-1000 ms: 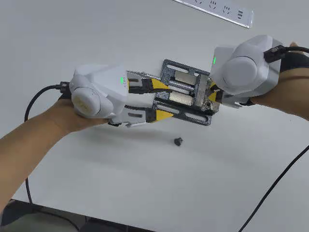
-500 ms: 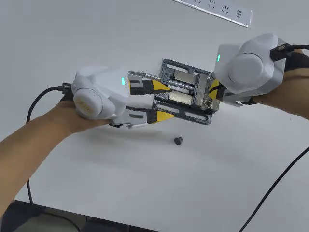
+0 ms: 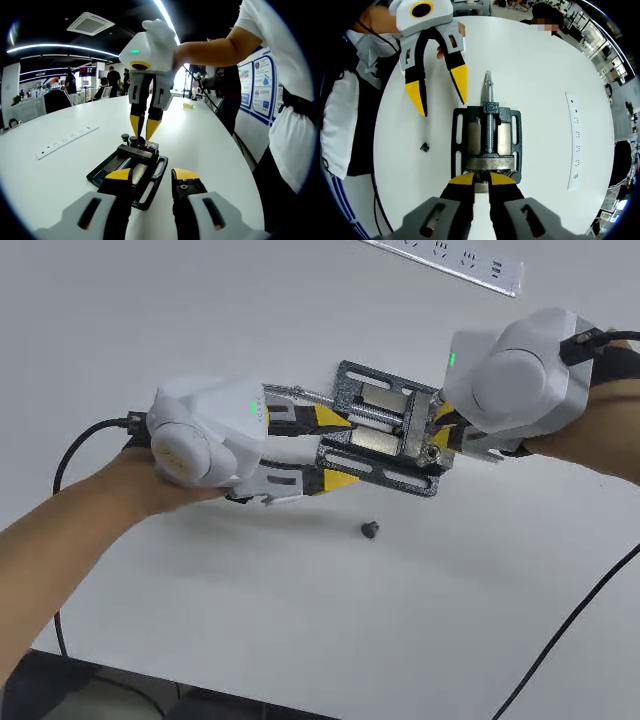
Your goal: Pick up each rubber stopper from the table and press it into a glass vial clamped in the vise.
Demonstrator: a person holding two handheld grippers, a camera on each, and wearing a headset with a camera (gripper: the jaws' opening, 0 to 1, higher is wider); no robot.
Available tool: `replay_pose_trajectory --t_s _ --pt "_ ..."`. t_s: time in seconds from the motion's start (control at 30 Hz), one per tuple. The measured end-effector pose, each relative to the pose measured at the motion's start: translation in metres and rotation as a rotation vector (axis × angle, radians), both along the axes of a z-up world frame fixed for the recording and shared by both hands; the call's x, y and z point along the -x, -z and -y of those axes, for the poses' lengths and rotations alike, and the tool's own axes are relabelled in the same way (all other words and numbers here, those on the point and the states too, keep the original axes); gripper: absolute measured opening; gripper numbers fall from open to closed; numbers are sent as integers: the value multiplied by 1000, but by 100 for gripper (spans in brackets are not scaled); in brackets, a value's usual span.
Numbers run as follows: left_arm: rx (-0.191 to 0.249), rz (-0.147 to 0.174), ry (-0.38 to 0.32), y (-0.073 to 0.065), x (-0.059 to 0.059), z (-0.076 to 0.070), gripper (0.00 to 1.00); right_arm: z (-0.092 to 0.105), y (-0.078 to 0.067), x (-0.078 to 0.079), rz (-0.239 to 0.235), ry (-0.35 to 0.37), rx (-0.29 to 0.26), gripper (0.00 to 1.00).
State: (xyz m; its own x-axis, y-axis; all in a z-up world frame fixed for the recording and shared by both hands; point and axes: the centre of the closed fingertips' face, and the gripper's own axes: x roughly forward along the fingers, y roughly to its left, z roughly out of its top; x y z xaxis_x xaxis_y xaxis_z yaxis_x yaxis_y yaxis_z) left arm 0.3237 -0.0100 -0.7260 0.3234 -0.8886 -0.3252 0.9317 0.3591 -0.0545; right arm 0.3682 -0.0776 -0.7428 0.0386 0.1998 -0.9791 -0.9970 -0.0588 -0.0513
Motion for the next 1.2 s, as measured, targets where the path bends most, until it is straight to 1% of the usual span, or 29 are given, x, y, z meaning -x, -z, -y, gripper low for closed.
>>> replay_pose_trajectory --t_s 0.1,0.13,0.2,0.3,0.37,0.47,0.53,0.73,0.87,0.97,1.1,1.2 --pt "-3 1 -1 1 0 -1 28 -3 1 -2 -9 -4 4 11" --pt "-3 0 -2 1 1 -1 28 -2 2 -1 -22 -9 18 12" --pt "-4 2 -3 1 1 -2 28 -3 4 -1 -30 -23 32 14" --pt "-5 0 -6 2 2 -4 28 -3 7 -1 -60 -35 62 15" --pt "-5 -2 -9 3 3 -5 28 -2 8 -2 -65 -55 81 15" --pt "-6 -3 -12 5 4 -7 28 1 10 -1 -95 -80 115 16" --pt "-6 -4 -14 5 4 -8 28 2 11 -2 -96 -96 130 16" --pt "-5 -5 -17 4 3 -8 28 2 13 -5 -99 -128 145 16" --pt "-6 -6 -18 5 3 -8 28 2 14 -4 -114 -149 159 16" --pt "-7 -7 -17 5 3 -7 27 4 15 -2 -139 -157 181 17" --pt "-7 -8 -17 5 3 -7 27 4 16 -3 -149 -169 187 17" --pt "-7 -8 -17 5 3 -6 27 4 15 -3 -159 -198 201 16"
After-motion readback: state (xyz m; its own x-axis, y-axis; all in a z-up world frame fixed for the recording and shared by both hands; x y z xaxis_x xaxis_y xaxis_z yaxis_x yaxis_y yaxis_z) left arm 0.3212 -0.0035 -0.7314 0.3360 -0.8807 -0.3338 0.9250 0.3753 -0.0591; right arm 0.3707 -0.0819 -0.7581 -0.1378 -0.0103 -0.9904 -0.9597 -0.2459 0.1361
